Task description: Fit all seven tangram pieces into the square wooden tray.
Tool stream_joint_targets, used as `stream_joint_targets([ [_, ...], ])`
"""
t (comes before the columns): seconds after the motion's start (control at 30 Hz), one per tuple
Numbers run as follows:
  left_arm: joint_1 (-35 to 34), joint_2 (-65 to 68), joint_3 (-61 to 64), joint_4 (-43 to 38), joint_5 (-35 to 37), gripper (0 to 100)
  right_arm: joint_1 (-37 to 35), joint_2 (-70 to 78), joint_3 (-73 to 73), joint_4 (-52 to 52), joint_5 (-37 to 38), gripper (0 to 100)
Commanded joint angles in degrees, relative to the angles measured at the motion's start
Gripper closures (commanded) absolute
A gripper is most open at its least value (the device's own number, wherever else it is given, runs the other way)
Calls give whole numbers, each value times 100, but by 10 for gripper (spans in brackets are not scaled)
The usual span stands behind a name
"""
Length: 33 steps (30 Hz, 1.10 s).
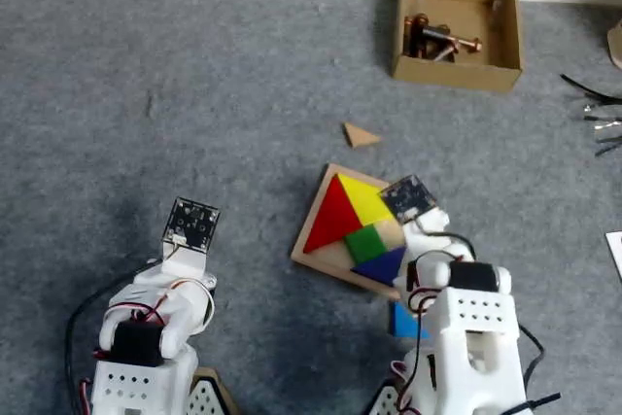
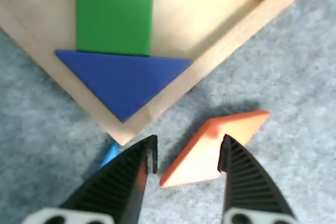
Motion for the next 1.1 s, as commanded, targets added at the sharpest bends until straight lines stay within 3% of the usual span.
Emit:
stream_joint_targets([
  [0.0, -57, -84, 119, -18, 62, 989, -84, -92, -725, 585, 26, 814],
  [0.23, -75, -84, 119, -9, 62, 989, -673, -92, -1341, 1701, -589, 821],
  [0.5, -75, -84, 119, 9, 62, 989, -1103, -92, -1077, 1719, -589, 997],
  [0.93, -75, -84, 119, 9, 62, 989, -1560, -57, 207, 1692, -571, 993],
  [1.07, -75, -84, 119, 9, 62, 989, -1543, -40, 189, 1727, -141, 993],
])
